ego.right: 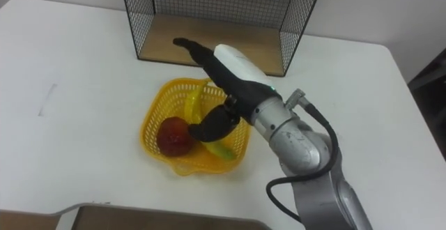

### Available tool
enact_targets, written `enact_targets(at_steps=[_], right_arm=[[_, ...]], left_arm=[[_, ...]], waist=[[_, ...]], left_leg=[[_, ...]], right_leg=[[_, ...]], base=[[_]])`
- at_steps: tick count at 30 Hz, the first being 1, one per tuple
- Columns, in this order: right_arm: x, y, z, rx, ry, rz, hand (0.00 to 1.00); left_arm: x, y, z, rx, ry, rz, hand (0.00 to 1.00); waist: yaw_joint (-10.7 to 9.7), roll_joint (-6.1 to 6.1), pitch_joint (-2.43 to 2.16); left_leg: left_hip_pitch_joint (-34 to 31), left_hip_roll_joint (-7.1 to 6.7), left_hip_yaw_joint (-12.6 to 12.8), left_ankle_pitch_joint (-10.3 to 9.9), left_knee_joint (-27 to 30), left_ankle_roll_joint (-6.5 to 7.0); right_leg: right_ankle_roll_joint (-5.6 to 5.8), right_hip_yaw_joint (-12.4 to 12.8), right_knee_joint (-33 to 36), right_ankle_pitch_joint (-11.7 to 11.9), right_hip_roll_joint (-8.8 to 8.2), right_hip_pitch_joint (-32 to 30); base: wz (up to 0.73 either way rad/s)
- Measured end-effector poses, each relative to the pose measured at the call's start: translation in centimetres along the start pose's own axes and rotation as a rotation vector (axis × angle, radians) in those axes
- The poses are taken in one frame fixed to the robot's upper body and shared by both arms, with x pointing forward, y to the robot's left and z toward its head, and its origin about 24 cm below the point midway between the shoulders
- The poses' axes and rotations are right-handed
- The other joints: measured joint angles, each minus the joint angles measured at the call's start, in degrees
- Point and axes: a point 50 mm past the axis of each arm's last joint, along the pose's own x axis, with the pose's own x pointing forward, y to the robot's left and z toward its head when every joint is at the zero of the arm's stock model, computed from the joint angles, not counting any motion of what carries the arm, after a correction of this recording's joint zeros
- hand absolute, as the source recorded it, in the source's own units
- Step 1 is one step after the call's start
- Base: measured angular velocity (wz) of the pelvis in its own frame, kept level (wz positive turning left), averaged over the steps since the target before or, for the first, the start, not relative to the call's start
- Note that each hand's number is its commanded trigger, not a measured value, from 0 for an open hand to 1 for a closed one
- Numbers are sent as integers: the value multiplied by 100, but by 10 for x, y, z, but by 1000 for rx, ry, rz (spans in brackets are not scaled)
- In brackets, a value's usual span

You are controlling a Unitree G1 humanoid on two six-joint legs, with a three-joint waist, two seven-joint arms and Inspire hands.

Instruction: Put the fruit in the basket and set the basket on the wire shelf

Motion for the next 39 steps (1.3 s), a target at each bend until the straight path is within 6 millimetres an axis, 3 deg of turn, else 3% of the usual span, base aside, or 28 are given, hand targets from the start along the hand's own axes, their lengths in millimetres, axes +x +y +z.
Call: enact_targets(at_steps=[6, 12, 15, 17, 19, 20, 22, 26, 27, 28, 29, 34, 39], right_arm=[[-7, -19, -17, 252, -26, -135, 0], [-37, -49, -40, 467, -20, -428, 0], [-57, -48, -63, 555, 59, -556, 0], [-72, -43, -76, 579, 140, -615, 0], [-88, -42, -86, 607, 199, -694, 0], [-98, -42, -91, 619, 232, -755, 0], [-109, -41, -97, 623, 285, -847, 0], [-131, -33, -107, 611, 389, -942, 0], [-137, -32, -109, 608, 412, -962, 0], [-141, -30, -110, 607, 428, -984, 0], [-143, -29, -110, 609, 436, -1000, 0], [-145, -28, -112, 617, 435, -1018, 0], [-144, -24, -115, 681, 407, -1000, 0]], left_arm=[[-3, 1, -25, -142, 58, 6, 0], [-10, 5, -61, -386, 157, 75, 0], [-14, 10, -76, -571, 215, 167, 0], [-14, 17, -77, -712, 234, 250, 0], [-16, 42, -73, -934, 210, 412, 0], [-20, 59, -70, -1032, 182, 517, 0], [-27, 85, -62, -1122, 118, 674, 0], [-56, 131, -33, -1232, -88, 960, 0], [-68, 145, -21, -1245, -174, 1047, 0], [-84, 158, -9, -1262, -262, 1125, 0], [-100, 169, 2, -1270, -353, 1203, 0], [-144, 191, 27, -1290, -582, 1389, 0], [-181, 200, 46, -1296, -813, 1432, 0]], waist=[[-142, -17, -7], [-238, 25, -15], [-238, 121, -5], [-238, 241, -34], [-240, 392, -49], [-220, 451, -85], [-215, 516, -103], [-126, 507, -93], [-103, 528, -109], [-100, 455, -84], [-75, 455, -90], [-39, 442, -95], [-53, 478, -79]], left_leg=[[52, 6, -29, 0, 3, -1], [46, 4, -38, 0, 19, 0], [115, 4, -68, 0, 31, 0], [114, 14, -93, -5, -18, 1], [100, 5, -143, 2, -47, 2], [114, 3, -149, 6, -50, -1], [136, -2, -151, 14, -51, -9], [137, -32, -142, 49, -92, -12], [143, -32, -143, 49, -90, -12], [146, -36, -145, 49, -89, -12], [139, -37, -141, 48, -89, -12], [139, -50, -142, 48, -72, -7], [133, -54, -152, 48, -54, -7]], right_leg=[[1, -16, -24, -1, -3, 72], [2, -74, -19, 0, -9, 89], [2, -64, -27, 0, -10, 168], [5, -77, -13, -2, -19, 166], [9, -74, -5, -5, -32, 150], [10, -73, -3, -7, -30, 160], [10, -73, -1, -8, -31, 176], [2, -35, 7, -14, -27, 141], [2, -27, 3, -16, -25, 147], [3, -23, 3, -19, -27, 146], [4, -9, 2, -19, -22, 136], [6, -5, 9, -18, -25, 73], [8, -15, 10, -16, -30, 90]], base=[[3], [1], [2], [7], [2], [0], [0], [-3], [0], [0], [0], [-2], [-2]])
